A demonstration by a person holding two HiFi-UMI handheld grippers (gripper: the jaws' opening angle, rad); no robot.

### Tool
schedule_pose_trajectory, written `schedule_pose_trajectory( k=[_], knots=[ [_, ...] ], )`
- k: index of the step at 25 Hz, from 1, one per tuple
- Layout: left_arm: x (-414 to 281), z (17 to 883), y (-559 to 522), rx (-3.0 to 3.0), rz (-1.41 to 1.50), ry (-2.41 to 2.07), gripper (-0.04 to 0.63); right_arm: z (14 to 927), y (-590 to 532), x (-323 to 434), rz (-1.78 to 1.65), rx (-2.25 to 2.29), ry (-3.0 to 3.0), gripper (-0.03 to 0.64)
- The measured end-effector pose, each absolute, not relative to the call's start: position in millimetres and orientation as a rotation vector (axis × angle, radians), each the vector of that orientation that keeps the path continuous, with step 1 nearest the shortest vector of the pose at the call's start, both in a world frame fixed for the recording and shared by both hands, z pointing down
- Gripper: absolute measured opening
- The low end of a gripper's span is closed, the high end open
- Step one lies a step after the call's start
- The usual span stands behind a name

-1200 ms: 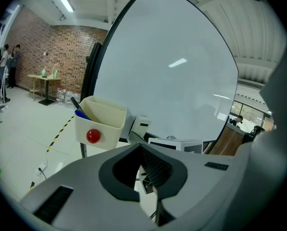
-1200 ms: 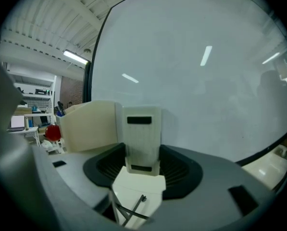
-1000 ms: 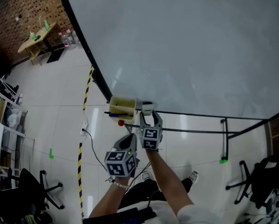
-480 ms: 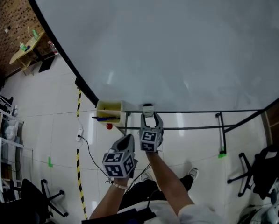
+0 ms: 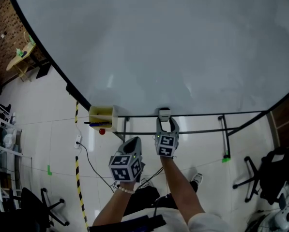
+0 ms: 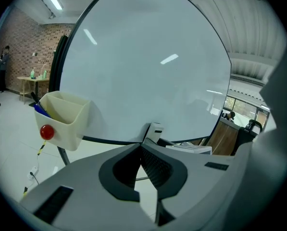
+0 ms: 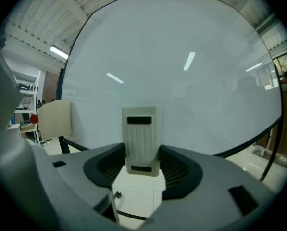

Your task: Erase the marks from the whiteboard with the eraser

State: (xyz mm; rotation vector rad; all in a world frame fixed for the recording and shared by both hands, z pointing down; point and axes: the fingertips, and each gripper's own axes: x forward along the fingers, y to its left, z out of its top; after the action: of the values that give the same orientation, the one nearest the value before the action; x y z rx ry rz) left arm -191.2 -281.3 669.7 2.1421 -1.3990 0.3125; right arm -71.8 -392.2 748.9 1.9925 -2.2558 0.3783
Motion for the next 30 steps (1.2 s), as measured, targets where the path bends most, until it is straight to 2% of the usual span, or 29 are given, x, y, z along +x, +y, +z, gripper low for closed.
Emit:
schedule_pose_trajectory(
  k=[15, 23, 30],
  knots=[
    [-64, 668, -286, 2.207, 0.359, -1.341, -0.012, 764, -385, 82, 0.376, 2.039, -2.156, 0.252],
    [36, 672, -288, 2.262, 0.377, -1.287, -0.012, 768, -380, 168, 0.317, 2.017, -2.174, 0.258],
    [129, 686, -286, 2.28, 0.416, -1.225, -0.012, 779, -376, 274, 0.292, 2.053, -2.136, 0.258]
  ],
)
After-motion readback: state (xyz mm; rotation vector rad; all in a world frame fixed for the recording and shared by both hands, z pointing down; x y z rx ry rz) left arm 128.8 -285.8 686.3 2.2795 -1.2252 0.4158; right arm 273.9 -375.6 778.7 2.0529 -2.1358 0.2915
